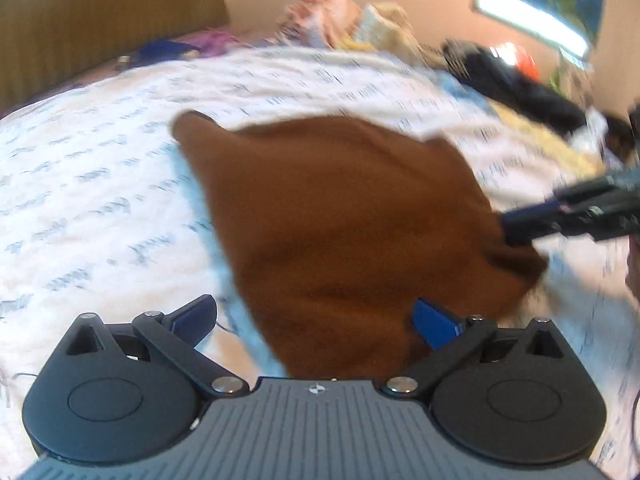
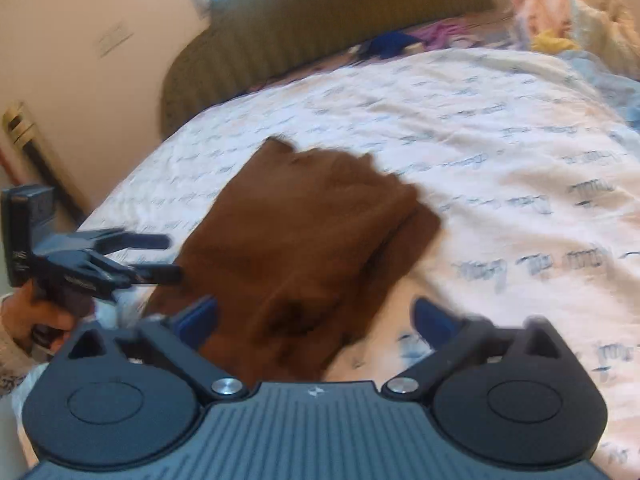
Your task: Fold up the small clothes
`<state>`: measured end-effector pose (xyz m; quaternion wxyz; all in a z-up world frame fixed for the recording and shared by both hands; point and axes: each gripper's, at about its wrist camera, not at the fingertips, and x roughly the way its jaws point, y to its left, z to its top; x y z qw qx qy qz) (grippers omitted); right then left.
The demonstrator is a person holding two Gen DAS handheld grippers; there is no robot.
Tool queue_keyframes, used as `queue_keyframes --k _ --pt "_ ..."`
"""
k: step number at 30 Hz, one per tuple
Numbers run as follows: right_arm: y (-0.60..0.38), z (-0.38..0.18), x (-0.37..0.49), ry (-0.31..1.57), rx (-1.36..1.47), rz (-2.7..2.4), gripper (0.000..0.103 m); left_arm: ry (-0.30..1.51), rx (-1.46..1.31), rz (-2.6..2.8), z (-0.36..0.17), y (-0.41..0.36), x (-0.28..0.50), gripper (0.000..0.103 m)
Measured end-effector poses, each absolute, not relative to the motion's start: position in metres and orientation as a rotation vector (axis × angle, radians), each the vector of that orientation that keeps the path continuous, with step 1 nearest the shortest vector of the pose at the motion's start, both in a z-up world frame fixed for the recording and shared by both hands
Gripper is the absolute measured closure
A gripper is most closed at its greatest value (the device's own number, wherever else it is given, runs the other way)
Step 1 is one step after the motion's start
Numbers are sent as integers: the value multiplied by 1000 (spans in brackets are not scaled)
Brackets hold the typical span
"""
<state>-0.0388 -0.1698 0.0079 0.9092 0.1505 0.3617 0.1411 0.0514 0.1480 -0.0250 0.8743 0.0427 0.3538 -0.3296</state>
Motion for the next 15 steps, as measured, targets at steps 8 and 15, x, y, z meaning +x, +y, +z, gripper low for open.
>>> queue_keyframes --k 8,15 --pt "-217 -21 26 801 655 264 0 951 -275 -607 -20 159 149 0" --pt "-200 -40 57 846 649 281 0 1053 -386 -588 -39 140 174 0"
